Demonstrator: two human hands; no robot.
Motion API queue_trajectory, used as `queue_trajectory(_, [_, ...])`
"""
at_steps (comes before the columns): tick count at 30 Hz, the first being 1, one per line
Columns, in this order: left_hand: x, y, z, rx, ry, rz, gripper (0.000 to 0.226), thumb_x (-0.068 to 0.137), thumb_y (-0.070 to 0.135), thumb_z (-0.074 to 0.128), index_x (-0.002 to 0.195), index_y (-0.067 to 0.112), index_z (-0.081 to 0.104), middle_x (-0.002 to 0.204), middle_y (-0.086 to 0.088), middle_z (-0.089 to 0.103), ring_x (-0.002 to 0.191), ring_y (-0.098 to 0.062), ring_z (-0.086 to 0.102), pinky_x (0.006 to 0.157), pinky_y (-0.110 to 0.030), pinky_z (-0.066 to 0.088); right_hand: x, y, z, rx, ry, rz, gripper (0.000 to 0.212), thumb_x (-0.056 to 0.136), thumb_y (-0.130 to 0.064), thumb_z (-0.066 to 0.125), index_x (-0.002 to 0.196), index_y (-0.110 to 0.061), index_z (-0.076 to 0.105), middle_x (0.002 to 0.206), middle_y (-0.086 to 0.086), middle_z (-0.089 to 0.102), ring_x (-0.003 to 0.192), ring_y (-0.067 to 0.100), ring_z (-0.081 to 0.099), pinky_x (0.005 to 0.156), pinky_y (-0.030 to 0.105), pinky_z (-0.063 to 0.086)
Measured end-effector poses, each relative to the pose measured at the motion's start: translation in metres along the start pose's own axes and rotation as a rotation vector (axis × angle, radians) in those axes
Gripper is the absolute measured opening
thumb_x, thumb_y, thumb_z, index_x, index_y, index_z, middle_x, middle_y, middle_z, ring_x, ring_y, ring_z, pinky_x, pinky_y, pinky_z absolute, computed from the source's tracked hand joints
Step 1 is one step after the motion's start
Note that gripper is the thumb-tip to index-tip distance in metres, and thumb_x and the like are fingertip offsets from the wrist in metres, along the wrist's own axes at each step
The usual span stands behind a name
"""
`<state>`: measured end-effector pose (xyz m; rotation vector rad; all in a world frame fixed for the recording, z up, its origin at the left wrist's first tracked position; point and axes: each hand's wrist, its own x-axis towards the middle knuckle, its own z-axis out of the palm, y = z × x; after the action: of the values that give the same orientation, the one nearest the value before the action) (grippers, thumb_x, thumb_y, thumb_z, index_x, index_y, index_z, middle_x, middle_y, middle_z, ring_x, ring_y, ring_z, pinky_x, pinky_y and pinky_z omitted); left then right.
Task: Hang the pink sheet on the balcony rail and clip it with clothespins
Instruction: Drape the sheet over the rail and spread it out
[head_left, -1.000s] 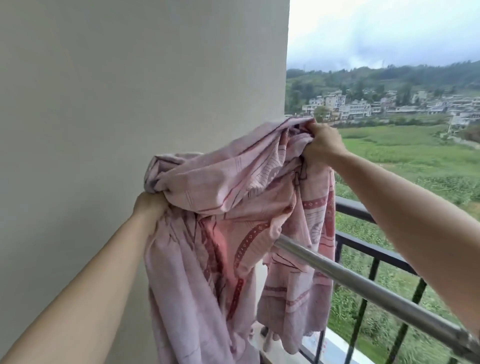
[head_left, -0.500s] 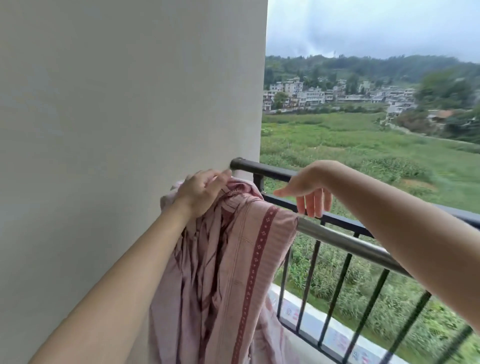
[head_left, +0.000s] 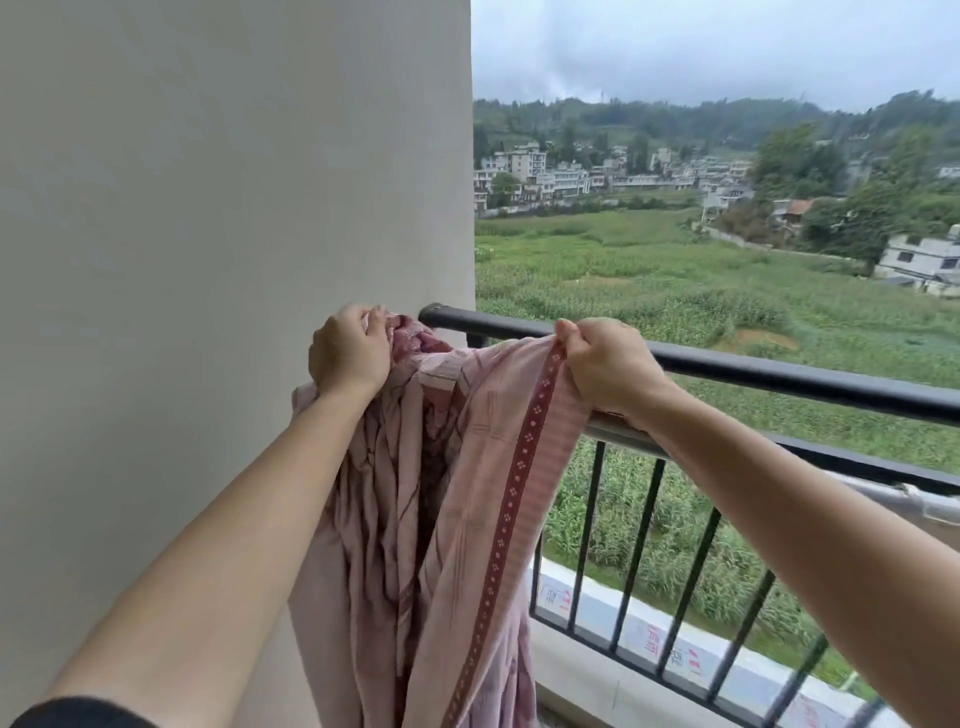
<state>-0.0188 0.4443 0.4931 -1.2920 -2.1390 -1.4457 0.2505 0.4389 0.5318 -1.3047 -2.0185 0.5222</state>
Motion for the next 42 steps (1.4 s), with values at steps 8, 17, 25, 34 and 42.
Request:
queue_trajectory(8, [-0.004, 0.007, -0.005, -0.008, 0.106, -0.095, 0.038, 0.099, 0.039, 0.042, 0.089, 0.007, 0.059, 0.097, -0.016, 0.069, 0.088, -0.040, 0.061, 0.067, -0.037, 0.041, 0.004, 0.016, -0.161, 0.922, 0.696, 0.047, 0.019, 0.092, -0.025, 0.050, 0.075, -0.019, 0.057, 0.063, -0.011, 0.060, 0.049, 0.001, 0.060, 0.054, 0.022, 0.047])
queue_trajectory(17, [-0.070, 0.078, 0.011, 0.039, 0.034, -0.029, 0.051, 0.093, 0.056, 0.041, 0.120, 0.015, 0.054, 0.127, -0.016, 0.052, 0.121, -0.035, 0.047, 0.105, -0.051, 0.030, -0.077, 0.108, -0.188, -0.300, 0.016, 0.202, 0.049, 0.071, -0.074, 0.066, 0.073, -0.025, 0.069, 0.065, -0.005, 0.070, 0.060, 0.009, 0.066, 0.045, 0.017, 0.045])
queue_trajectory(25, [-0.152, 0.161, 0.014, -0.211, -0.624, 0.458, 0.047, 0.089, 0.059, 0.051, 0.066, 0.020, 0.066, 0.055, 0.004, 0.061, 0.058, -0.019, 0.061, 0.060, -0.040, 0.053, -0.133, 0.151, -0.214, -0.376, -0.090, 0.284, 0.037, 0.079, -0.063, 0.069, 0.077, -0.027, 0.076, 0.071, -0.010, 0.070, 0.067, 0.005, 0.063, 0.049, 0.017, 0.042])
queue_trajectory(34, [-0.157, 0.312, -0.059, -0.594, -0.160, 0.475, 0.035, 0.096, 0.030, 0.059, 0.065, 0.014, 0.058, 0.054, 0.006, 0.053, 0.047, -0.001, 0.050, 0.050, -0.020, 0.042, -0.169, 0.141, -0.259, -0.042, 0.417, 0.066, 0.021, 0.091, -0.041, 0.067, 0.088, -0.022, 0.074, 0.071, -0.004, 0.070, 0.066, 0.017, 0.068, 0.063, 0.038, 0.061])
queue_trajectory(42, [-0.260, 0.406, -0.048, -0.800, -0.258, 0.473, 0.035, 0.097, 0.022, 0.058, 0.067, 0.004, 0.060, 0.057, -0.015, 0.062, 0.048, -0.027, 0.059, 0.046, -0.039, 0.050, -0.186, 0.208, -0.315, 0.125, 0.720, 0.229, 0.029, 0.086, -0.025, 0.070, 0.113, -0.016, 0.064, 0.112, 0.014, 0.070, 0.096, 0.022, 0.067, 0.084, 0.029, 0.057])
